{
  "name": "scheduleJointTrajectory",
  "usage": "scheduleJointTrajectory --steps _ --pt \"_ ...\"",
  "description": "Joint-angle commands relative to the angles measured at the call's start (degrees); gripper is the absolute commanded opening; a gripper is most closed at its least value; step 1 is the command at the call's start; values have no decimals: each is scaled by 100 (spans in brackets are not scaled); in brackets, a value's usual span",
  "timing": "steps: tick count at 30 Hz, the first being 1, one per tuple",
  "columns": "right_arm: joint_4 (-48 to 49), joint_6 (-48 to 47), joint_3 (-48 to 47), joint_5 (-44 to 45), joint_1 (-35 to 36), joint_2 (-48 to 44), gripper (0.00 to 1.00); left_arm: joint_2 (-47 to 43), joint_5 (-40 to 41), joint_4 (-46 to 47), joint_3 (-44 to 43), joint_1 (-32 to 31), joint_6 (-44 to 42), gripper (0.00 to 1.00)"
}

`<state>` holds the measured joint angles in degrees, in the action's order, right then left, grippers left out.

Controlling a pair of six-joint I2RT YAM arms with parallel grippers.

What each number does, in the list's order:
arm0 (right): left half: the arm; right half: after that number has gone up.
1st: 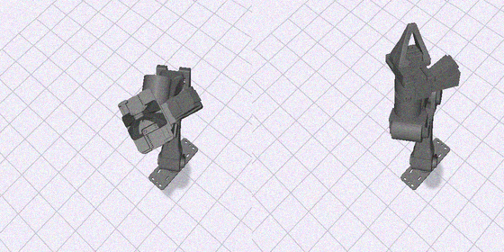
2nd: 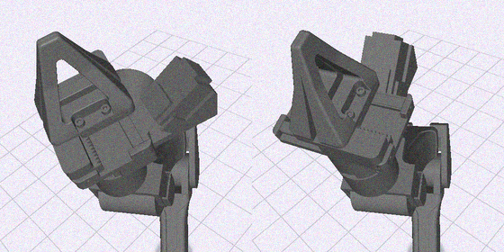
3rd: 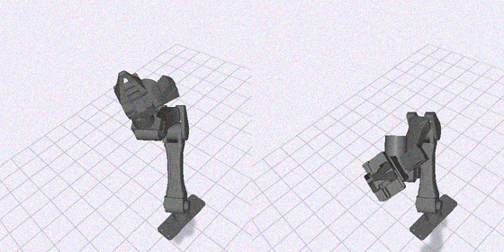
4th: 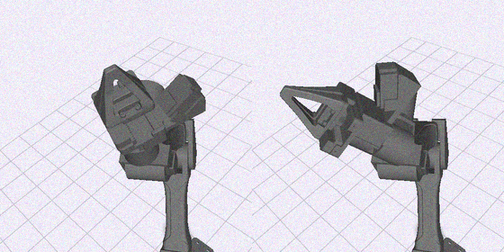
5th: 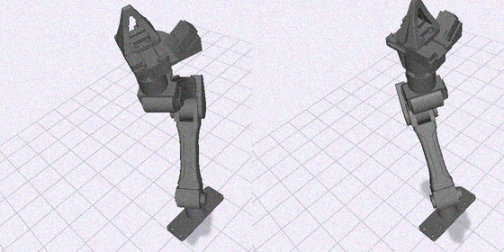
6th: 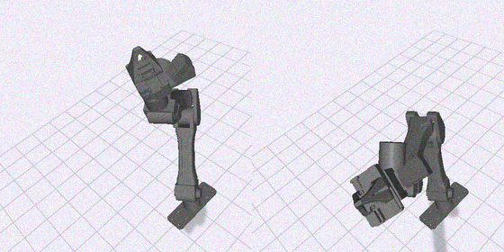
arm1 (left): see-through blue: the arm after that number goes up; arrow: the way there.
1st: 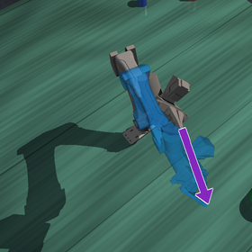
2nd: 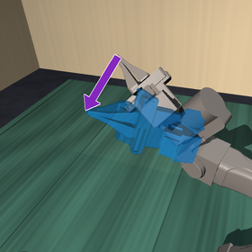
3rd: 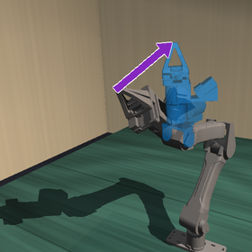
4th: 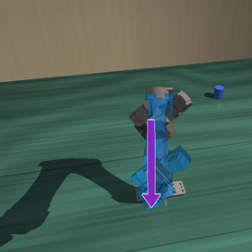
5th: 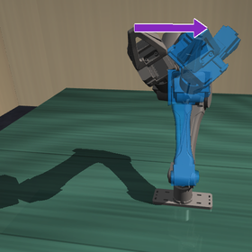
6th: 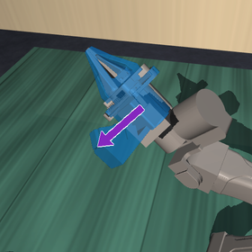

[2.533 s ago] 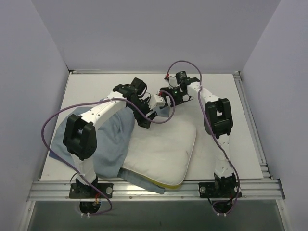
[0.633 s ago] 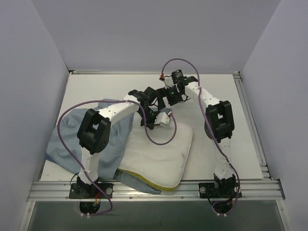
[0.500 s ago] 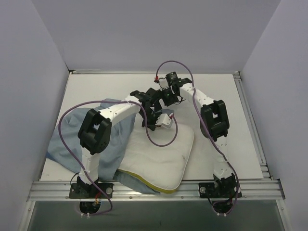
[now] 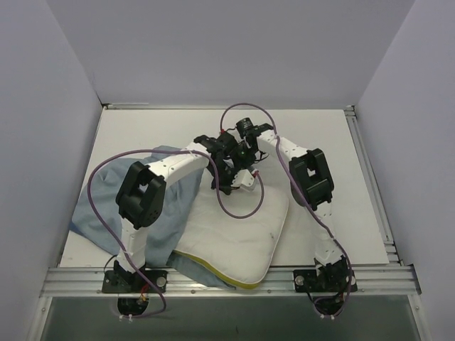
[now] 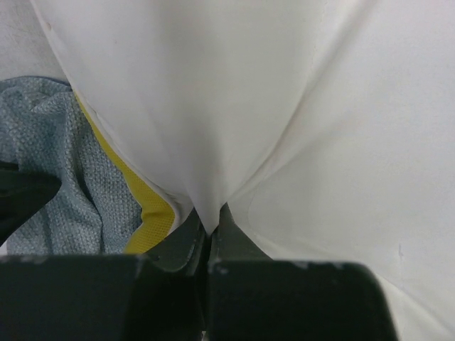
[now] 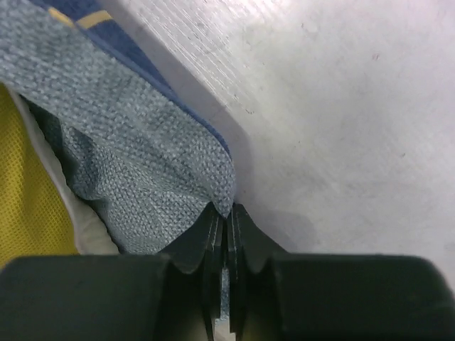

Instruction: Put the pillow into the pillowcase

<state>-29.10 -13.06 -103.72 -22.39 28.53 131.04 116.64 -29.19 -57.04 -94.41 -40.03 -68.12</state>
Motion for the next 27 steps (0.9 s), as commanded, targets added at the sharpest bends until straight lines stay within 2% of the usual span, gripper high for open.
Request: scheduleJointTrajectory --steps 1,6,10,16,18,22,26,27 --pt "-1244 -3 -104 -116 -32 194 0 -203 141 -1 -16 21 44 0" --pt "-1396 76 456 -458 -760 -482 0 -185 536 -114 -332 522 202 0" --pt "-1764 -467 870 -345 -1480 -992 0 -308 1001 -255 -473 821 237 0" --pt "-1915 -1102 1425 -116 -1982 -1204 0 -212 1828 -229 -1007 1137 290 0" --pt "-1924 -1216 1303 -11 -2220 -1125 0 24 2092 -220 -1175 1260 290 0" --pt "-2081 -1146 469 51 -2493 -652 0 342 2382 95 -1405 1366 387 0" --pt "-2222 -918 -838 -54 -2476 -264 0 404 2270 325 -1466 1086 597 0" --pt "-2223 -770 -1078 -72 -2441 -185 0 386 2042 333 -1492 1033 728 22"
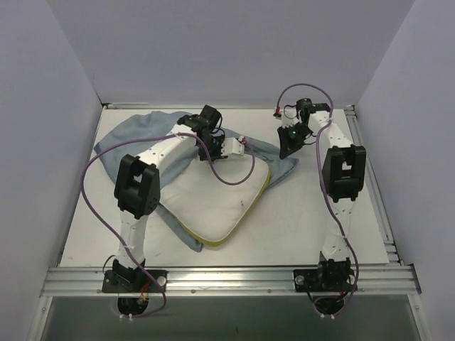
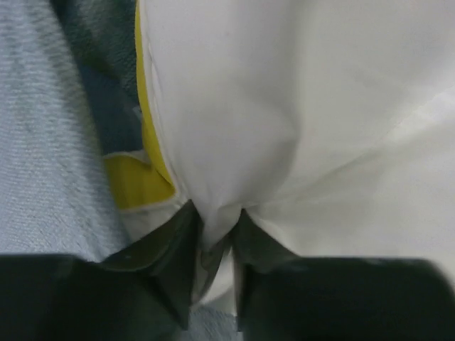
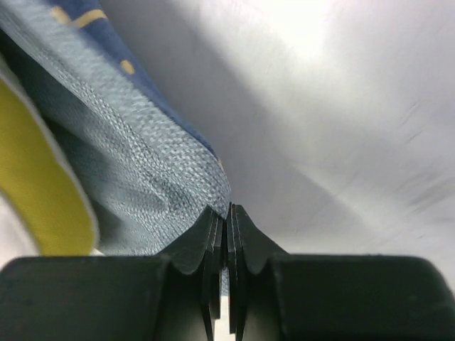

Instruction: Put the pillow into the pillowcase

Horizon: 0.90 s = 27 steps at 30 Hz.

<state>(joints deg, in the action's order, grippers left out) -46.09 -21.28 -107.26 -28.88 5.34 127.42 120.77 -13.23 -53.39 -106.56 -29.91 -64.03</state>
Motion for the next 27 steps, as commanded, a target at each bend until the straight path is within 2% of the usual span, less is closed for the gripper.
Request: scheduleJointTrajectory --steps 1,3,4,6,8,9,10,12,15,16,17,19,20,21,23,26,27 --pt "-516 114 -952 559 -104 352 0 -53 349 -66 -312 -40 417 35" --pt "-515 412 -1801 620 -86 564 0 -237 16 -163 -321 -172 627 59" --pt "-481 518 -2146 682 -95 809 0 -343 -334 -277 -304 -199 672 66" --pt "-323 790 -2840 805 -139 995 0 -685 -583 -391 -190 -295 768 73" --pt "247 1256 -2949 946 -244 1049 4 -966 -768 -725 -119 -383 743 80" --pt "597 1397 -2880 1007 -270 1014 17 -1046 -812 -874 -93 -462 708 81" --pt "653 1581 -2853 1016 -306 892 51 -1125 -812 -1171 -6 -506 699 81" --pt "636 1670 -2617 1016 -332 655 81 -1371 -856 -1471 170 -568 681 82" --pt "645 1723 -1178 587 -464 -721 84 -1801 -865 -1543 863 -647 559 83" --pt "645 1776 -243 368 -499 -1049 84 -1916 -830 -1517 1335 -743 523 84" --pt "645 1924 175 -182 -525 -1357 84 -2091 -760 -1465 1566 -814 488 84" --pt "610 2048 1124 -774 -517 -2227 82 -2241 -628 -1105 2058 -1059 497 86" --pt "610 2083 1981 -1012 -517 -2491 81 -2364 -567 -895 2504 -1139 523 87" --pt "575 2127 2355 -1536 -517 -2876 78 -2409 -349 -423 2744 -1227 541 92" --pt "566 2284 3363 -2083 -517 -3143 76 -2383 -163 45 3174 -1499 637 93" --pt "478 2252 4210 -2376 -517 -3284 71 -1988 162 679 3256 -1911 891 93" --pt "425 2173 4335 -2402 -795 -3284 70 -1839 320 941 3230 -2009 962 91"
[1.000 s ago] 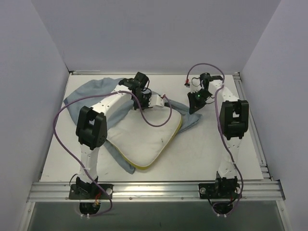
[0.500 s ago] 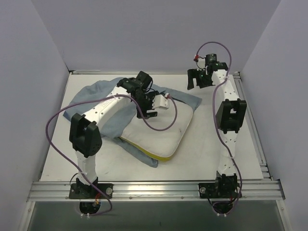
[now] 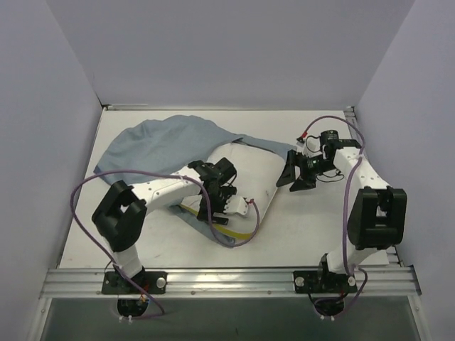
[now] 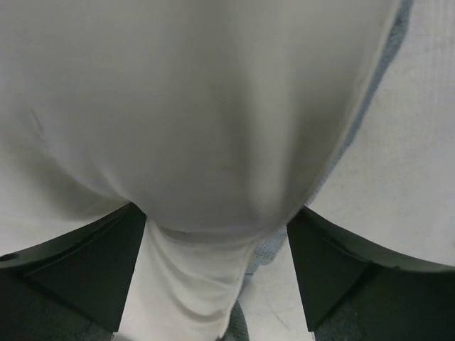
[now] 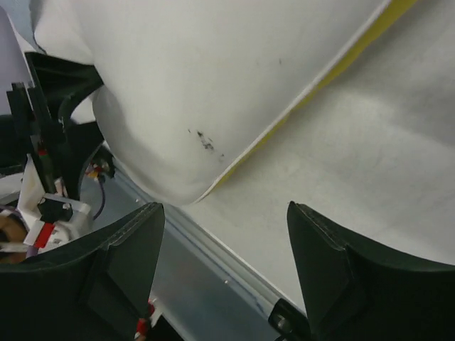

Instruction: Put the pillow into the pillowcase

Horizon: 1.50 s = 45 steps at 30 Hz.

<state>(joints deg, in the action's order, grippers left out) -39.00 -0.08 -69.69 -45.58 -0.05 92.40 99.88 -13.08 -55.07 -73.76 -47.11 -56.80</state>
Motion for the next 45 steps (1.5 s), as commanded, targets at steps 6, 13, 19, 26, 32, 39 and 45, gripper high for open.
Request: scheduleJointTrajectory --steps 6,13,19,26,32,39,45 --pt "-950 -606 966 -1260 -1811 -64 71 1542 333 1341 -1654 -606 1371 18" --pt "-776 -643 1387 -945 -2369 -249 74 2764 -747 779 -3940 -378 2934 0" --pt "560 491 1582 -74 -1631 -47 74 3064 -1653 717 -4770 26 3806 0" --pt "692 842 1458 795 -865 927 69 3178 -1926 778 -5035 246 4115 0" --pt "1147 1123 1458 912 -566 1245 75 3100 -2101 1076 -4894 404 4475 0" --pt "1746 1650 1362 797 40 1359 67 3126 -2488 1463 -4832 536 4923 0" --pt "3028 2449 1616 594 340 1544 52 3170 -2875 1754 -4832 563 5407 0"
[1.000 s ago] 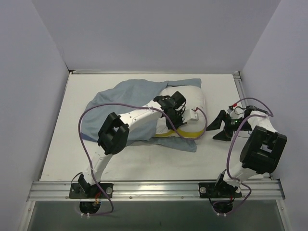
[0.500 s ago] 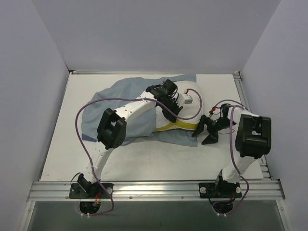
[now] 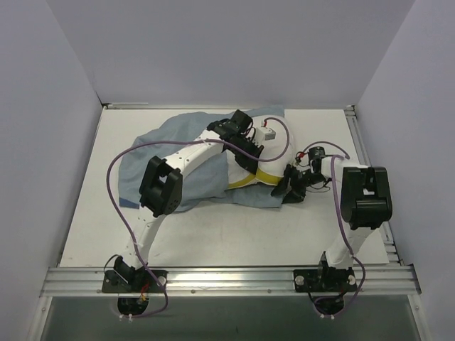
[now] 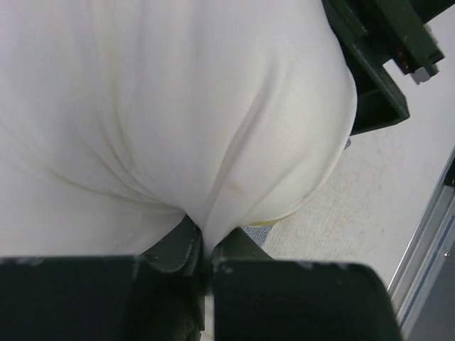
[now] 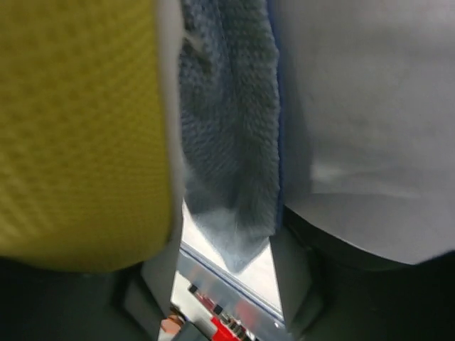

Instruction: Put the pillow into the pillowcase

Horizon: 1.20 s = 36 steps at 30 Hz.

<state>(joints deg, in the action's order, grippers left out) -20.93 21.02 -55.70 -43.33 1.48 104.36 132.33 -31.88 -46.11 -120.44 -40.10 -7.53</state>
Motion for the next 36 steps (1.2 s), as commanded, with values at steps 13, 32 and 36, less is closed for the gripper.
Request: scheduleJointTrajectory --steps 13,32,36 --pt "970 -333 455 -324 -1428 -864 0 -603 1305 506 1153 -244 -1548 0" --pt "-175 -1522 841 -1378 -1898 -1004 0 -2273 1441 -891 2712 161 -3186 48" --pt "-61 -1513 1070 -1547 -1230 -1224 0 -2133 614 -944 1824 -235 -2764 69"
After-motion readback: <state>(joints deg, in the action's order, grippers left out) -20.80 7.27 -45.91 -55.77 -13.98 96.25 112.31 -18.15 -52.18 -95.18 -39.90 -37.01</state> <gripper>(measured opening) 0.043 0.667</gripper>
